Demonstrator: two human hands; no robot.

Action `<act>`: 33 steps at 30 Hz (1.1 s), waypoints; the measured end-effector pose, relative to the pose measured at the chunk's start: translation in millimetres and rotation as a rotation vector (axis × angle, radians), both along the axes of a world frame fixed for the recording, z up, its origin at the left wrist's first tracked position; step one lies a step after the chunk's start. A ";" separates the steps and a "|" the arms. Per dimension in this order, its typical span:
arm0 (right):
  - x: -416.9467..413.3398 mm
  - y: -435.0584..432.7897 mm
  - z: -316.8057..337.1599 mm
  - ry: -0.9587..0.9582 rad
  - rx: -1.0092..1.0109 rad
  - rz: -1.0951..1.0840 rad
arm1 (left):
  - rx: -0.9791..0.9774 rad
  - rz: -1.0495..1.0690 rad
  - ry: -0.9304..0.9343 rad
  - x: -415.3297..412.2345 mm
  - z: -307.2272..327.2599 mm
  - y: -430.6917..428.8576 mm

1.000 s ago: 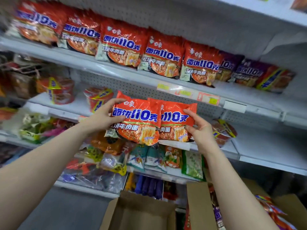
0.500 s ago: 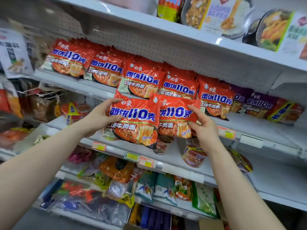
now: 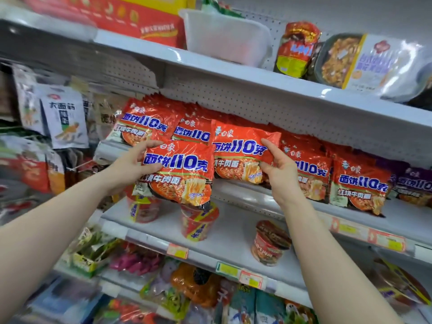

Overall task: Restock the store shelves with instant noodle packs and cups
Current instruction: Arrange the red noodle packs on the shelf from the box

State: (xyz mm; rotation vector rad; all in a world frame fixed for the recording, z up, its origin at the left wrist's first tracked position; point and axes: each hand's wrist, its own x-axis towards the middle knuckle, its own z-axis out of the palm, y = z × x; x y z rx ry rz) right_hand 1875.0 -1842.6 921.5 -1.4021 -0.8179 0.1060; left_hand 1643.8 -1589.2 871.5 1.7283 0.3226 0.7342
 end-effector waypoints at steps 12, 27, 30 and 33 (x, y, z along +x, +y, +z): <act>-21.0 142.5 1.7 -0.234 -0.170 -0.167 | -0.040 0.106 0.036 -47.8 -3.4 113.0; -35.1 181.0 -28.5 -1.067 -0.647 -0.793 | 0.048 0.155 -0.017 -20.5 -16.6 135.9; -46.6 183.9 -32.6 -1.115 -0.592 -0.541 | 0.051 0.159 -0.016 -19.8 -16.7 137.8; -53.0 182.2 -36.9 -1.080 -0.803 -0.475 | 0.036 0.160 -0.017 -20.1 -16.8 138.2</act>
